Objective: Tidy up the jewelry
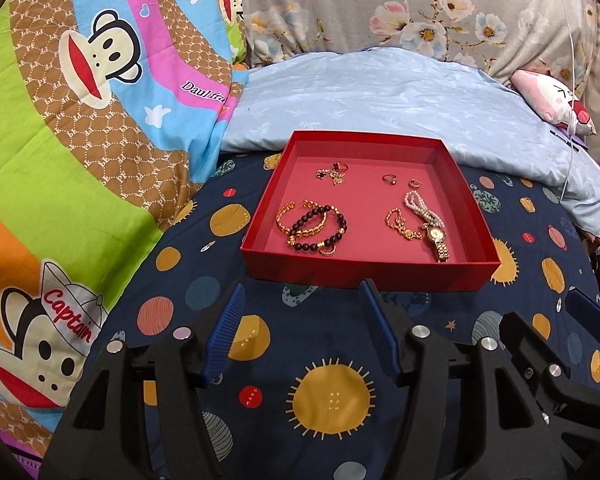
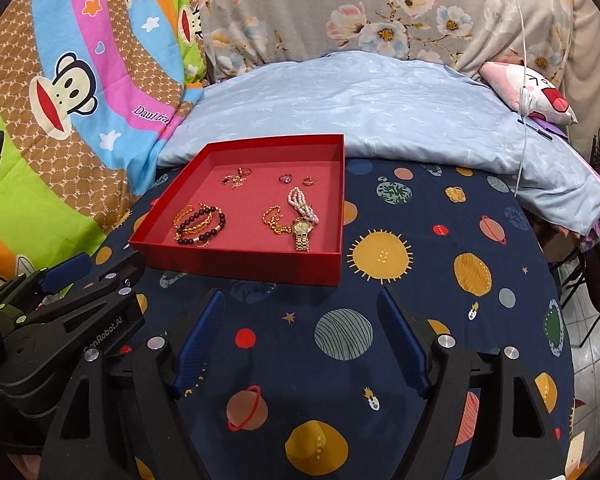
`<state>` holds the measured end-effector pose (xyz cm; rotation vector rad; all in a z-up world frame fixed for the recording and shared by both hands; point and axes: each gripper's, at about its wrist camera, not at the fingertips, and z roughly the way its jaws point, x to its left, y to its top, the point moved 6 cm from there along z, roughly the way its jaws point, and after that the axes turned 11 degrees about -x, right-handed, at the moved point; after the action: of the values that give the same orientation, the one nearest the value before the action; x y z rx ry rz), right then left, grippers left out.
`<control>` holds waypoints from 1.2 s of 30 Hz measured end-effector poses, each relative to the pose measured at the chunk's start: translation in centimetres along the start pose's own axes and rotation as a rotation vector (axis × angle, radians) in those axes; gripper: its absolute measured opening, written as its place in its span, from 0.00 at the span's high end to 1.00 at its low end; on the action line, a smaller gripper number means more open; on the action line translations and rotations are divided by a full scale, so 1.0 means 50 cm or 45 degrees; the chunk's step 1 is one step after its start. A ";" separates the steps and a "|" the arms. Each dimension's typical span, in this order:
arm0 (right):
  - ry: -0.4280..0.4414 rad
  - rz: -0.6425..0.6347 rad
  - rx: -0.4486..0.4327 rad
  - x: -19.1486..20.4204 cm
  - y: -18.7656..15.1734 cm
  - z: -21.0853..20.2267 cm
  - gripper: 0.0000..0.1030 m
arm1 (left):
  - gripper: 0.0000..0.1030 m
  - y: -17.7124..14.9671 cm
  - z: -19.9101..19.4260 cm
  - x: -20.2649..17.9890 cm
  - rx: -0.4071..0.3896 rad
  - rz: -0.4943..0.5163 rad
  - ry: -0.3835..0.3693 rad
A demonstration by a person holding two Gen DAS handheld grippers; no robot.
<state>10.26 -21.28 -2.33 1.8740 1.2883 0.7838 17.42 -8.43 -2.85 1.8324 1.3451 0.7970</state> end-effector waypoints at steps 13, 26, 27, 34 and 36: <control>-0.042 -0.015 0.001 0.002 -0.021 0.000 0.25 | 0.35 -0.027 0.001 0.011 0.015 0.003 0.035; -0.050 -0.012 0.009 0.008 -0.025 0.005 0.25 | 0.34 -0.032 0.000 0.013 0.016 0.015 0.053; -0.051 -0.010 0.007 0.008 -0.025 0.004 0.25 | 0.34 -0.032 -0.001 0.012 0.015 0.016 0.052; -0.061 -0.015 -0.002 0.006 -0.027 0.007 0.25 | 0.29 -0.032 -0.002 0.013 0.013 0.015 0.059; -0.062 -0.014 -0.003 0.005 -0.029 0.007 0.25 | 0.28 -0.032 -0.003 0.013 0.011 0.021 0.061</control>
<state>9.90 -20.78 -3.71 1.8712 1.2661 0.7288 16.63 -7.47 -4.03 1.8438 1.3678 0.8499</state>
